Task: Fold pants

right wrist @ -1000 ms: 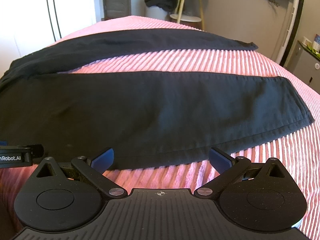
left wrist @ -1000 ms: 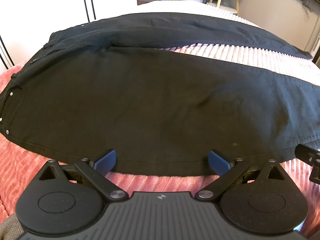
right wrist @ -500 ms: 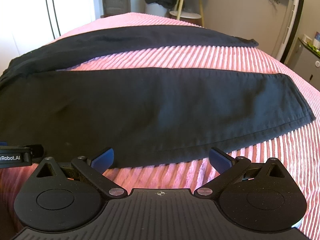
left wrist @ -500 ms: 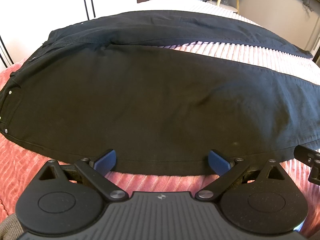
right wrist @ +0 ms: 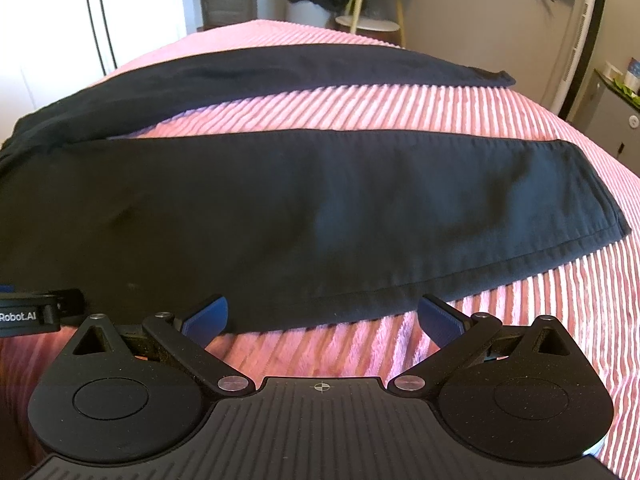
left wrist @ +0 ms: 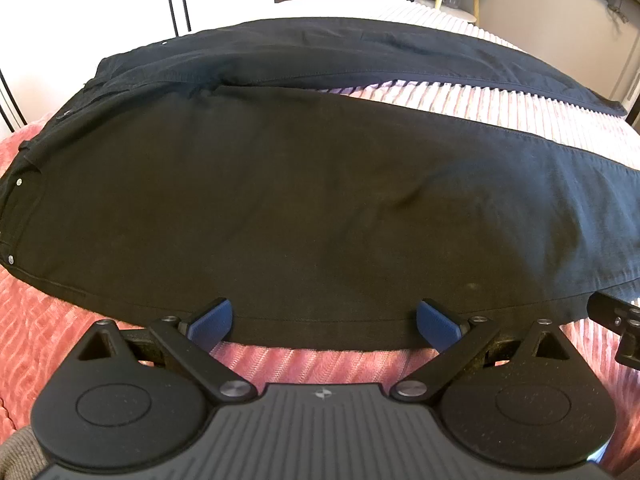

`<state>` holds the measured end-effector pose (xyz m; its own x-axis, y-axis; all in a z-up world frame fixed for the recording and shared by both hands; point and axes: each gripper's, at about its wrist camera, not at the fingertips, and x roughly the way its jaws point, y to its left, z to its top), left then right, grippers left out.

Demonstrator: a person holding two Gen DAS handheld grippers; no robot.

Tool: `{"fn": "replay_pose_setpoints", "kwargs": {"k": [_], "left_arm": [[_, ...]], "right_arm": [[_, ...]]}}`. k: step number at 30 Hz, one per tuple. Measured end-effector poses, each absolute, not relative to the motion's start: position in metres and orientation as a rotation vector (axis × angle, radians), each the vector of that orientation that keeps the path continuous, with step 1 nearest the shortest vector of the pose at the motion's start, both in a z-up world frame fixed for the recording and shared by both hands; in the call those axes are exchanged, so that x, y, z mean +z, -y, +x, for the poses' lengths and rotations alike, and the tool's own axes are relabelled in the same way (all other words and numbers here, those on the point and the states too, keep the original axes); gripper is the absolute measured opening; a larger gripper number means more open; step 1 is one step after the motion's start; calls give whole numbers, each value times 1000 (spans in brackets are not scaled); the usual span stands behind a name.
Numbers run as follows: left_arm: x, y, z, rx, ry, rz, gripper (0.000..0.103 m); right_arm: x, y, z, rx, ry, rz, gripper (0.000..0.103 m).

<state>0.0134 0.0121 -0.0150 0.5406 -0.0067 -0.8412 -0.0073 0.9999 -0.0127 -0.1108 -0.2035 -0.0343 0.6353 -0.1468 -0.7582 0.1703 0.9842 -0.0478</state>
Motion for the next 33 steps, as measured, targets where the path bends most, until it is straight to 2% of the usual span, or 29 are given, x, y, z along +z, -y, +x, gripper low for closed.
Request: {"fn": "replay_pose_setpoints", "kwargs": {"k": [18, 23, 27, 33], "left_arm": [[-18, -11, 19, -1, -1023, -11, 99], [-15, -15, 19, 16, -1017, -25, 99], [1, -23, 27, 49, -972, -48, 99], [26, -48, 73, 196, -806, -87, 99]], "right_arm": [[-37, 206, -106, -183, -894, 49, 103], [-39, 218, -96, -161, -948, 146, 103], [-39, 238, -66, -204, -958, 218, 103], [-55, 266, -18, -266, -987, 290, 103]]}}
